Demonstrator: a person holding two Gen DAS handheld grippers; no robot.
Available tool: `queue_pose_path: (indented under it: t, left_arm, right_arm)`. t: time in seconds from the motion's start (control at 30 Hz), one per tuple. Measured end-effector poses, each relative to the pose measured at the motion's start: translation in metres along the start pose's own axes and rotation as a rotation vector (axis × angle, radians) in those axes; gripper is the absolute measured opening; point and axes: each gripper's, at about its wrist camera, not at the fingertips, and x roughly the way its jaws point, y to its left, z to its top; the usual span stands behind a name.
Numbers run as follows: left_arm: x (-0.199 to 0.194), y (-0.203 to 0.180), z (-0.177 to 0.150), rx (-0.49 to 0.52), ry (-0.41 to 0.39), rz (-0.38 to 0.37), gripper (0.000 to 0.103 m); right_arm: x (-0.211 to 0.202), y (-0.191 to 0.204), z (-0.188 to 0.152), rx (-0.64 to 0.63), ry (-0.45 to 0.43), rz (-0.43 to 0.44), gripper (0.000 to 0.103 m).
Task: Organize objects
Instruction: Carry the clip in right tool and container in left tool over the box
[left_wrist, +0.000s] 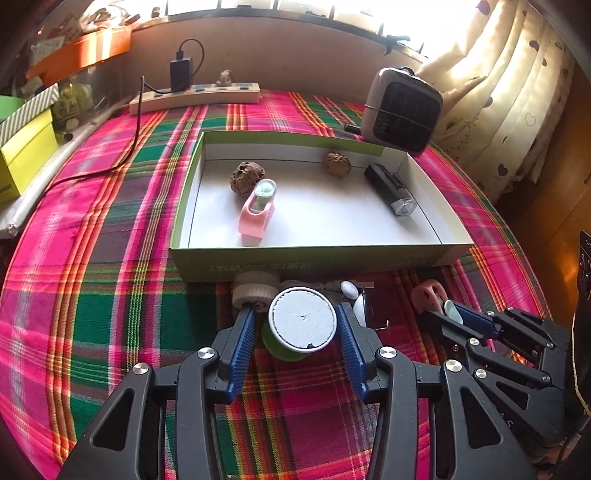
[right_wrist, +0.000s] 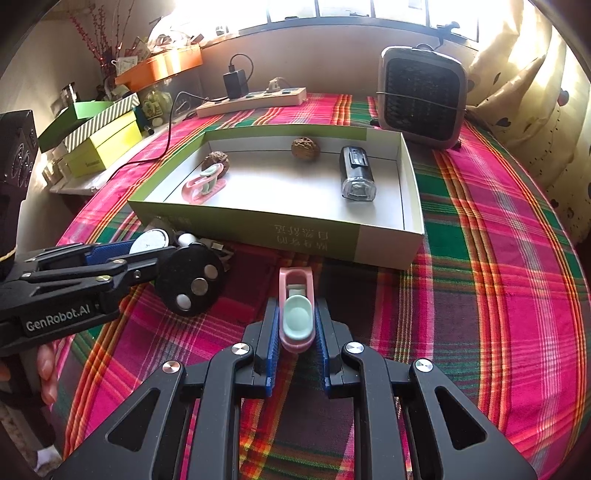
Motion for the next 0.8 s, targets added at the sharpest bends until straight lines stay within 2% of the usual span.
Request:
queue_pose_path:
  t: [0.2, 0.33, 0.53, 0.8]
  left_arm:
    - [-0.0007, 0.0009, -0.0002, -0.017, -0.007, 0.008, 0.042]
    - [-0.0028, 0.0027, -0.0004, -0.025, -0.016, -0.008, 0.032]
    - [-0.0057, 0.0042, -0.0046, -0.026, -0.028, -0.012, 0.031]
    - [-0.008, -0.0005, -0.0092, 0.001, -0.039, -0.002, 0.031]
  right_arm:
    - [0.0002, 0.0004, -0.0001, -0.003, 0.001, -0.003, 0.018]
    - [0.0007, 0.0021, 0.0002, -0.015, 0.003, -0.013, 0.018]
    - [0.0021, 0.0069, 0.0002, -0.046, 0.007, -0.036, 0.018]
    - [0.0019, 0.0056, -0.0004, -0.042, 0.005, -0.021, 0.019]
